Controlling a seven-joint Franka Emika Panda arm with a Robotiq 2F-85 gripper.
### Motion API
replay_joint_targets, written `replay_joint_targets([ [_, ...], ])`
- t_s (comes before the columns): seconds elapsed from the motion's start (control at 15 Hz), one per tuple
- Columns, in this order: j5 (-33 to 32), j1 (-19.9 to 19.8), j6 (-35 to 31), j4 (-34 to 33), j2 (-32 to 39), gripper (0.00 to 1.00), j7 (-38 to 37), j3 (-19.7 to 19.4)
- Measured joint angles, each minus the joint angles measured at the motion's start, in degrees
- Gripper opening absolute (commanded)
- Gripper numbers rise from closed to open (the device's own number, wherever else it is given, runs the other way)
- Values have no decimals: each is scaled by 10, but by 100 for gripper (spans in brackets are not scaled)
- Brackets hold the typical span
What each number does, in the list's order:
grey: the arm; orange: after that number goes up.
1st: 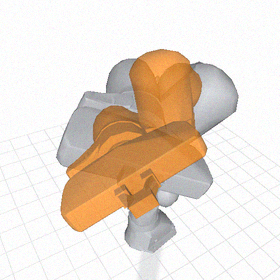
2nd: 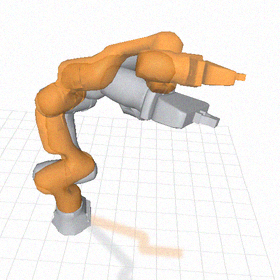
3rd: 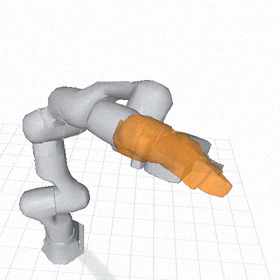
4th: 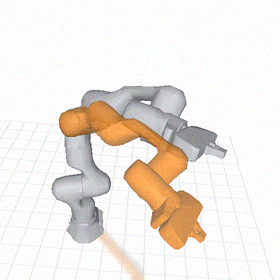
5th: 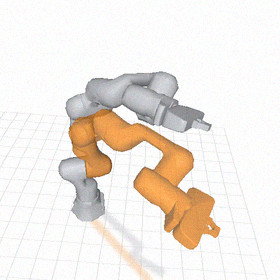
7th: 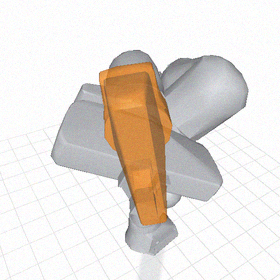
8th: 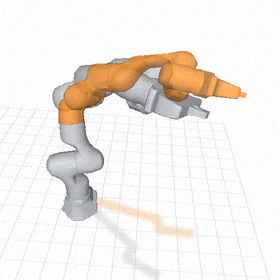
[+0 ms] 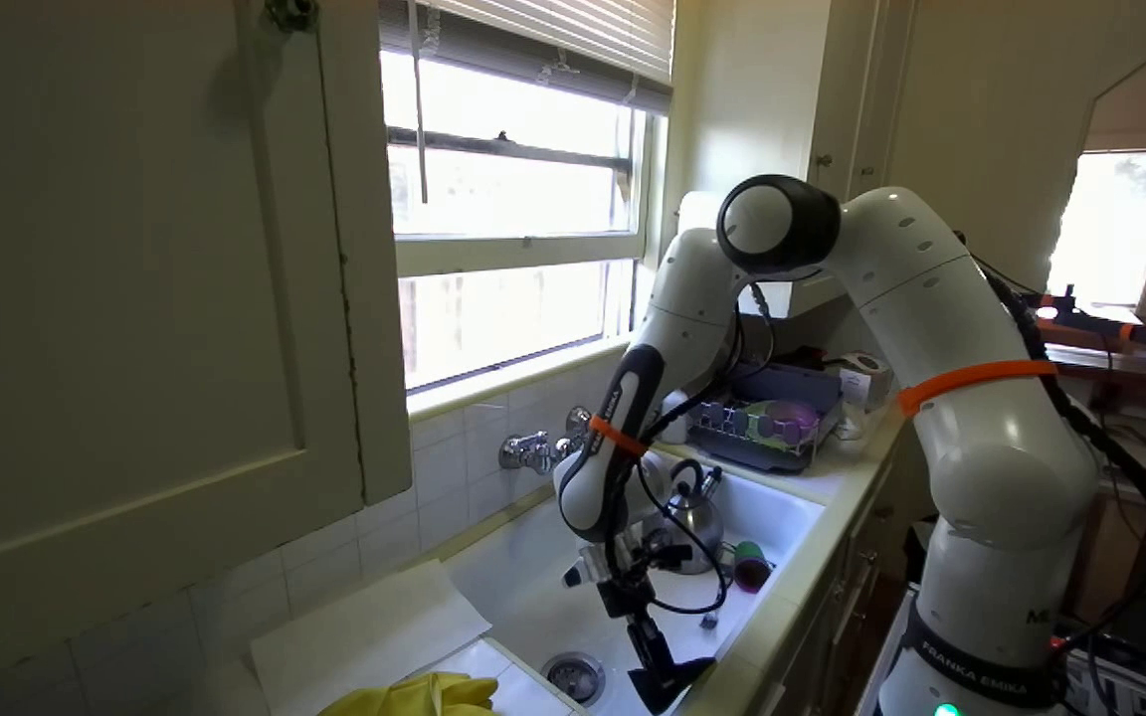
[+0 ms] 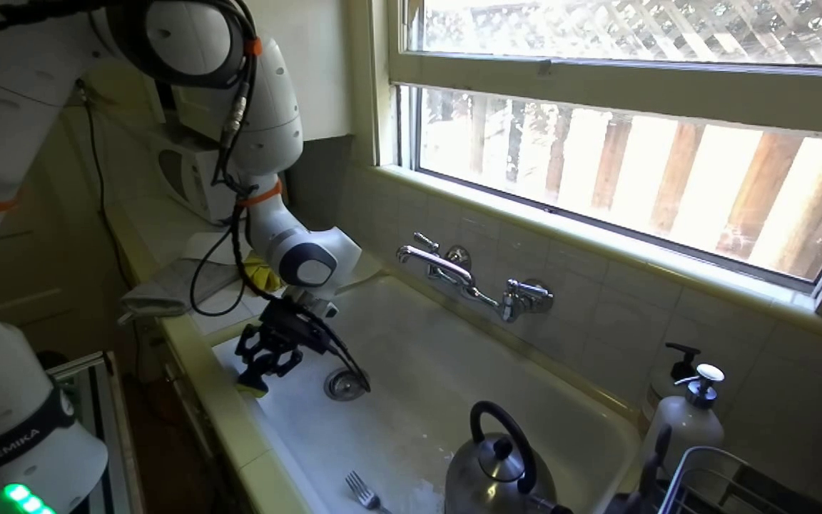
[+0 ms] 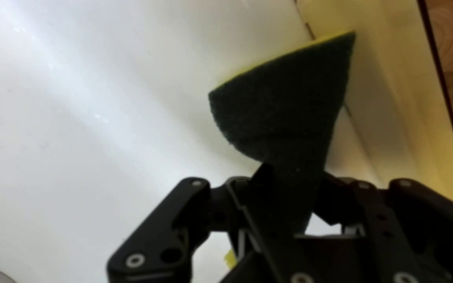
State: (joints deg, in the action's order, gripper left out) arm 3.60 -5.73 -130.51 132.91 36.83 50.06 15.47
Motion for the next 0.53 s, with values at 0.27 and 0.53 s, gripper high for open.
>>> replay_joint_targets([
  [0.27, 27, 0, 0, -6, 4, 4, 6, 15],
  [0.53, 31, 3, 0, -26, 13, 4, 6, 23],
])
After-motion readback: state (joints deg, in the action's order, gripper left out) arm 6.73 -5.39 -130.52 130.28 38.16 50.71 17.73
